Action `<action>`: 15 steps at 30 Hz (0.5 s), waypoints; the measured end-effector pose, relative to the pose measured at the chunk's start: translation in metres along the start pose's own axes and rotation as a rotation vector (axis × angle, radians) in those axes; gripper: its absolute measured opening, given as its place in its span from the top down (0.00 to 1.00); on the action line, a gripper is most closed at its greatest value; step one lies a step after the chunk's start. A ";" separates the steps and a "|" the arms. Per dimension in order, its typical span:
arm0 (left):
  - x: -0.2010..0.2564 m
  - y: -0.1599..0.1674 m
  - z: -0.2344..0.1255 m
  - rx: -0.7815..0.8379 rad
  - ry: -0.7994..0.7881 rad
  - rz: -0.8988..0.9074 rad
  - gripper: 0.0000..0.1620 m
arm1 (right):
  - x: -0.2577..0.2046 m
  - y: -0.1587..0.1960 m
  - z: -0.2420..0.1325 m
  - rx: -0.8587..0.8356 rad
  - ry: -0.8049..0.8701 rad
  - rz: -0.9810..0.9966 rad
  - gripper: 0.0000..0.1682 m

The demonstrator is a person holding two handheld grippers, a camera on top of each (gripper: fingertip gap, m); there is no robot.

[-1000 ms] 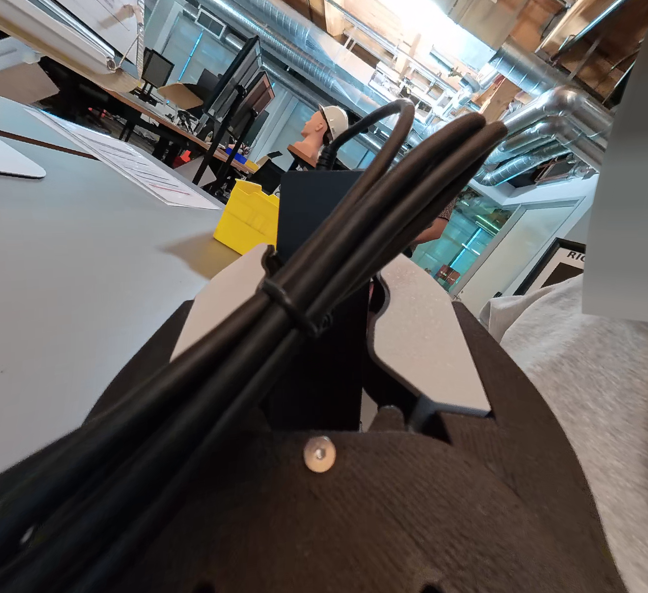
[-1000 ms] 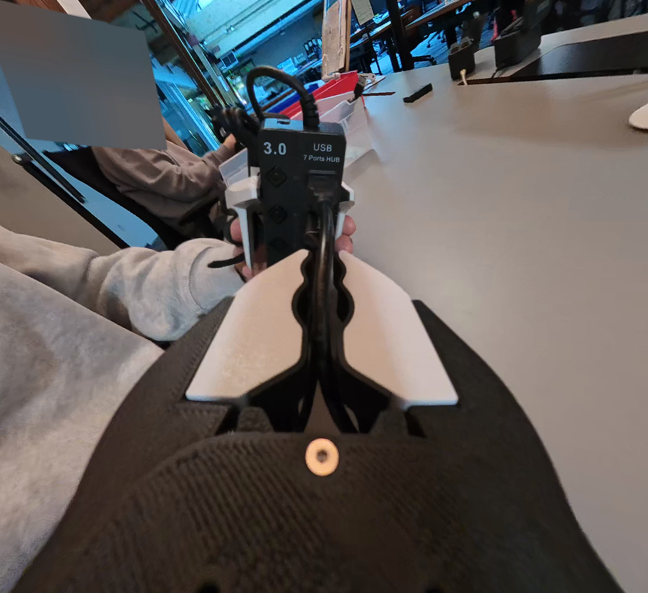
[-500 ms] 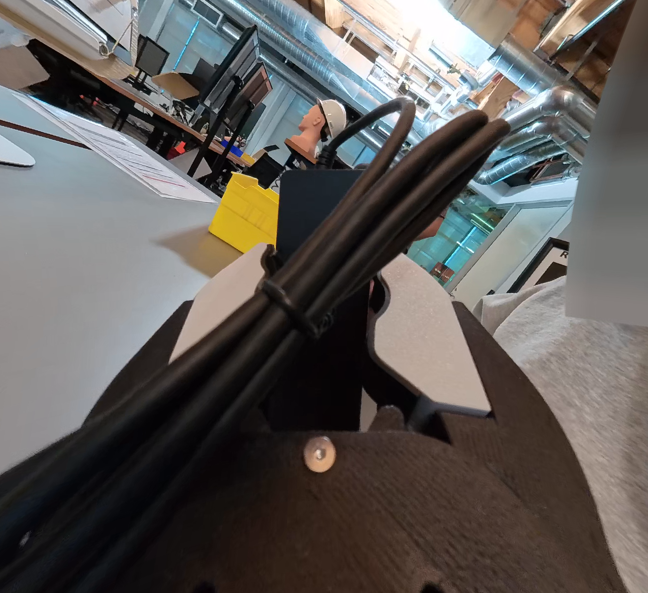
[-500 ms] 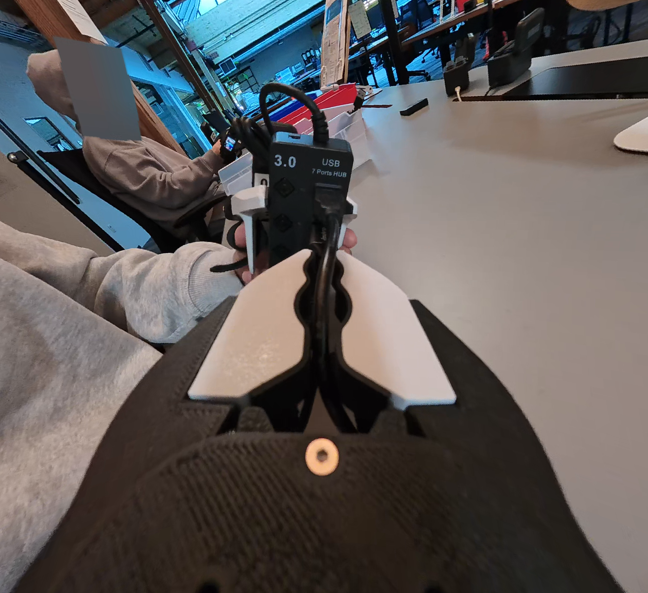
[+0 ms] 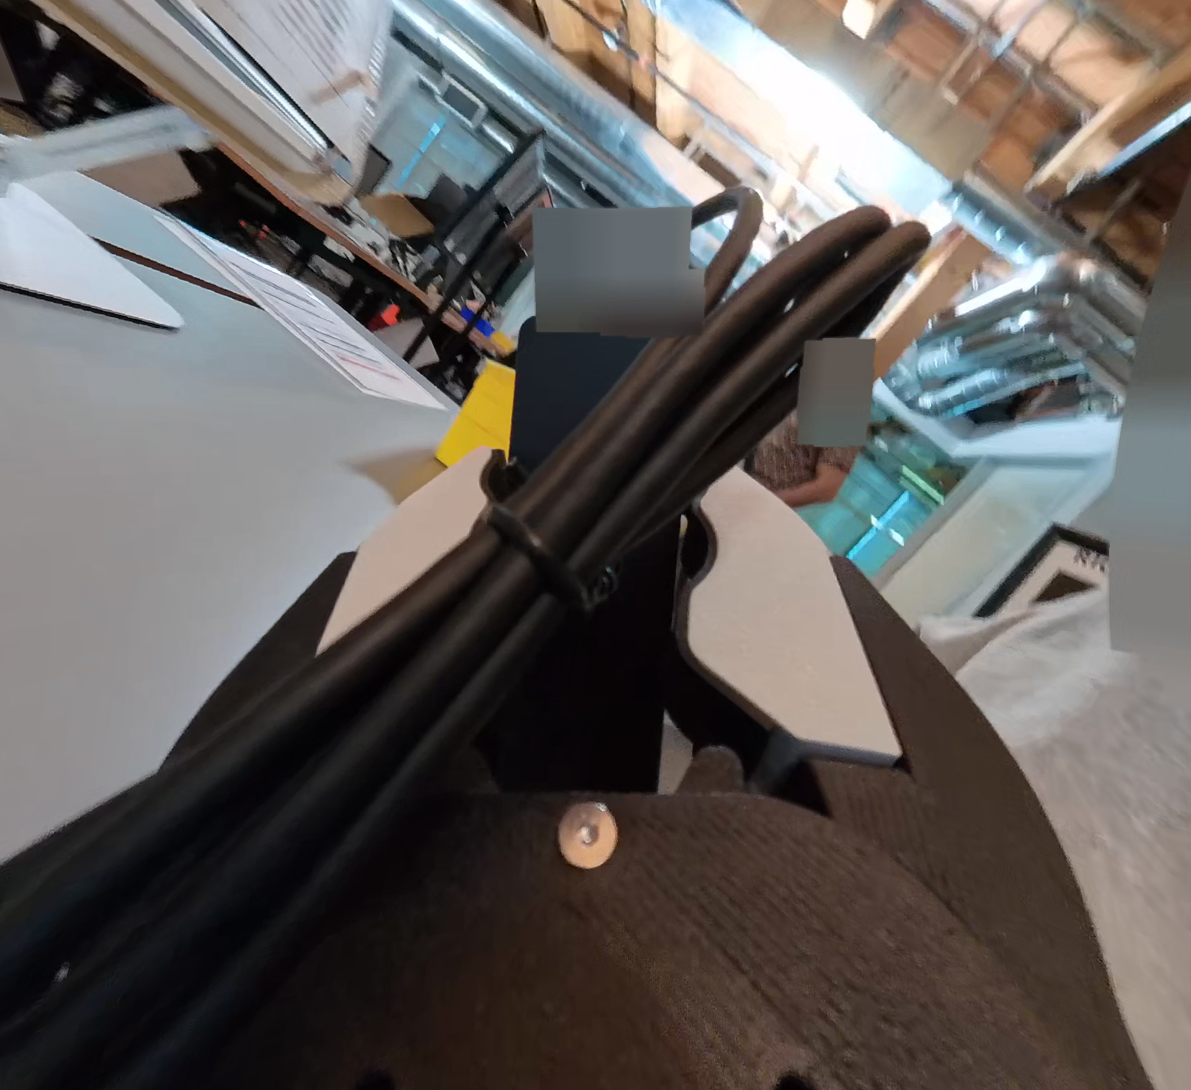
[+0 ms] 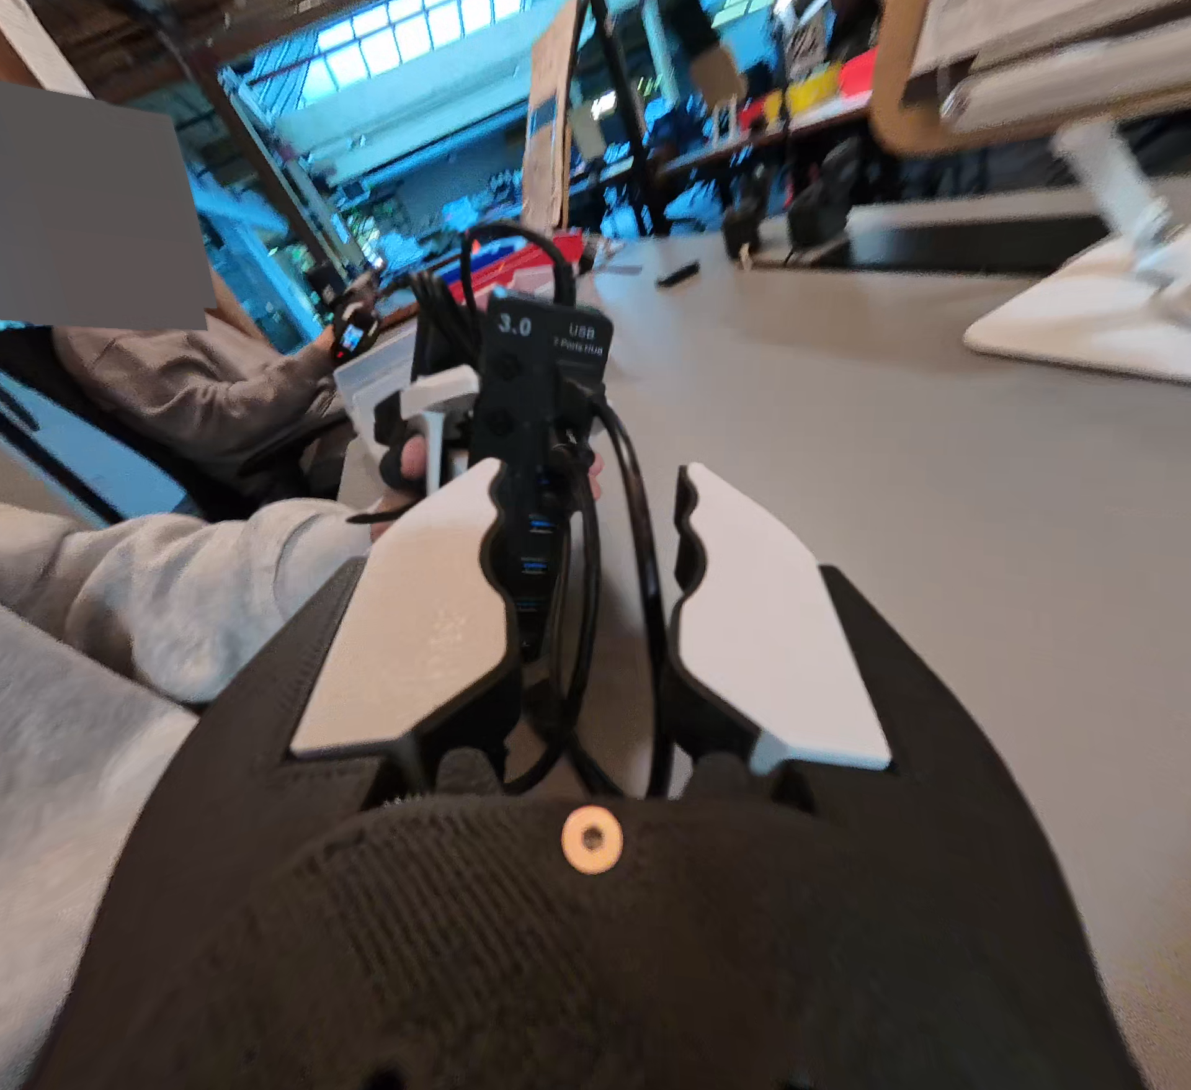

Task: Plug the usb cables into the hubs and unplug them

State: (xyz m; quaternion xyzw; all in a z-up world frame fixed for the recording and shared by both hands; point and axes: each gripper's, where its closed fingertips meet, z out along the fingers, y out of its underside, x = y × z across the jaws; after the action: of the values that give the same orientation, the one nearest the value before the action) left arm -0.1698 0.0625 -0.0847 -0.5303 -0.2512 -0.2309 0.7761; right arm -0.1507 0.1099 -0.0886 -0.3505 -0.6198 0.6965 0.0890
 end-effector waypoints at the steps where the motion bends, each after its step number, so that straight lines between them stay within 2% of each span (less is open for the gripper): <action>1: -0.005 -0.007 -0.004 0.044 -0.016 -0.025 0.65 | 0.001 -0.008 -0.004 0.038 0.018 -0.027 0.70; 5: -0.011 -0.042 -0.023 0.259 0.033 -0.180 0.65 | -0.006 -0.016 -0.006 0.082 0.047 -0.129 0.65; 8: -0.010 -0.064 -0.037 0.392 0.086 -0.257 0.65 | -0.009 -0.008 0.003 0.068 0.027 -0.087 0.56; 11: -0.001 -0.072 -0.041 0.430 0.103 -0.232 0.64 | -0.013 0.006 0.016 0.027 -0.012 0.010 0.49; 15: 0.014 -0.066 -0.030 0.435 0.081 -0.185 0.65 | -0.038 0.032 0.042 -0.056 -0.079 0.097 0.39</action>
State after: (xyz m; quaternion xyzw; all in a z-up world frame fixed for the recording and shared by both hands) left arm -0.1959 0.0114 -0.0387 -0.3159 -0.3112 -0.2626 0.8570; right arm -0.1384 0.0483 -0.1045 -0.3548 -0.6244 0.6956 0.0206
